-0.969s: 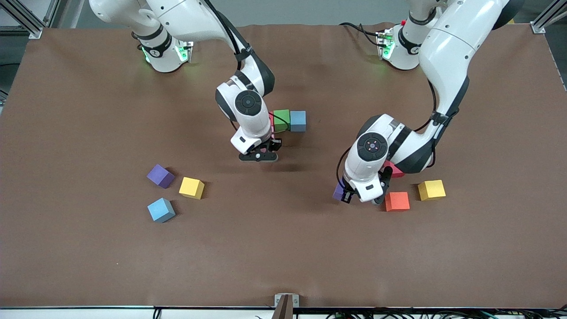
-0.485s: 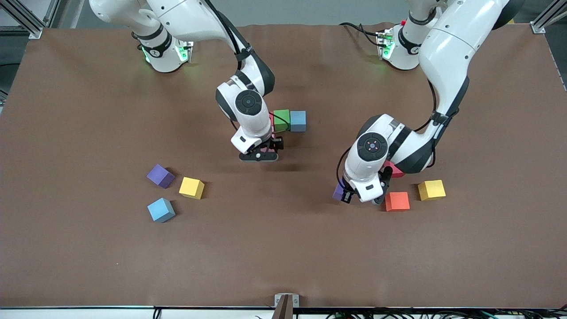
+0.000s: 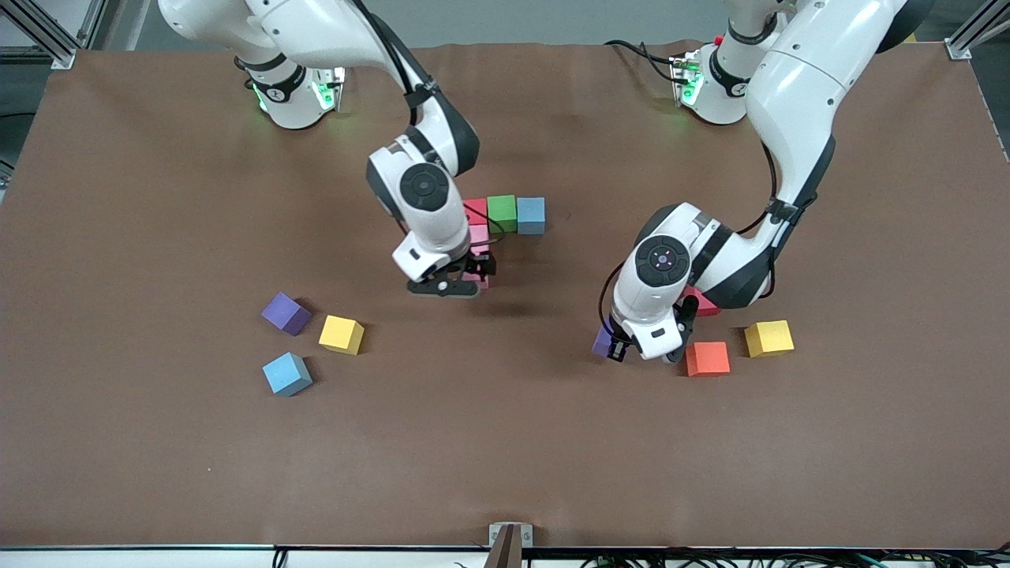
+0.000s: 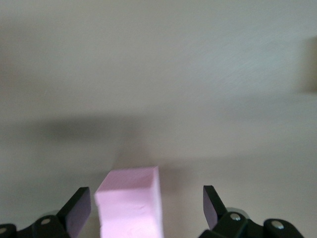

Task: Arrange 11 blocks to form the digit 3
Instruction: 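Carry the purple cube with the left gripper while the right gripper grasps yellow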

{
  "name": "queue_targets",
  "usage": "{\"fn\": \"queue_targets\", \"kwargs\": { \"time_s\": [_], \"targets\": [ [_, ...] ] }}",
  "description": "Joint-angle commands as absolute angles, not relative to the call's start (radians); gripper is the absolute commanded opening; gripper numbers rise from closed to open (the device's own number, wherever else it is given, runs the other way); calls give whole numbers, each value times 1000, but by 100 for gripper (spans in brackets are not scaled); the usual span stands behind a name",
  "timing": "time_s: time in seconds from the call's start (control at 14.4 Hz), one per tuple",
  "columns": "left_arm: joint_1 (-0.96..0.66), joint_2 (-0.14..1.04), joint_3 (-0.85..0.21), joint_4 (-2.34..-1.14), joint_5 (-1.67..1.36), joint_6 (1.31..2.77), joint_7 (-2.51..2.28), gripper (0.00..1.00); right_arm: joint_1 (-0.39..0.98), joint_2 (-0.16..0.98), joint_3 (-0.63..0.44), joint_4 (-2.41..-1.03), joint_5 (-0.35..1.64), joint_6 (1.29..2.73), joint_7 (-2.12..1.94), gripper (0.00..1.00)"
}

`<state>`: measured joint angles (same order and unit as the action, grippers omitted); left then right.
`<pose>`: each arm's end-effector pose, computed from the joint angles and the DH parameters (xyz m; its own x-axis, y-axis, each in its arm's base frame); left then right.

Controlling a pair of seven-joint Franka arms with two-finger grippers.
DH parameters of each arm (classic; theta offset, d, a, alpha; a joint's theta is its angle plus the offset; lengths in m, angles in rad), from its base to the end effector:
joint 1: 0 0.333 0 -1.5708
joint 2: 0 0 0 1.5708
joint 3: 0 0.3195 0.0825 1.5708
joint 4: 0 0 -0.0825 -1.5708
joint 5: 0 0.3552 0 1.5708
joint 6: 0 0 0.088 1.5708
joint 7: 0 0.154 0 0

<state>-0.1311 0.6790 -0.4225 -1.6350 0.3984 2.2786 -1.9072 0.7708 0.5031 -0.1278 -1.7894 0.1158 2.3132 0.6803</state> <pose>0.5987 -0.3080 0.2241 0.3742 0.9267 0.0350 0.9254 -0.3756 0.0504 0.5047 0.3921 0.2505 0.9952 -0.0980 0.0036 -0.0978 -0.9946 -0.0361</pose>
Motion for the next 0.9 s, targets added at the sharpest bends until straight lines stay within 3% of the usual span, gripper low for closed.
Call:
{"fn": "queue_targets", "kwargs": {
  "time_s": [0.0, 0.42, 0.83],
  "targets": [
    [-144, 667, -446, -1670, 408, 2278, -2041, 32, 652, 454, -117, -1818, 118, 2280, 638, 100],
    [-250, 675, -462, -1671, 410, 2278, -2527, 32, 430, 465, -120, -1841, 112, 2292, 540, 100],
    [-357, 759, -459, -1606, 393, 2278, -2758, 32, 377, 505, -118, -1874, 112, 2364, 492, 100]
  ]
}}
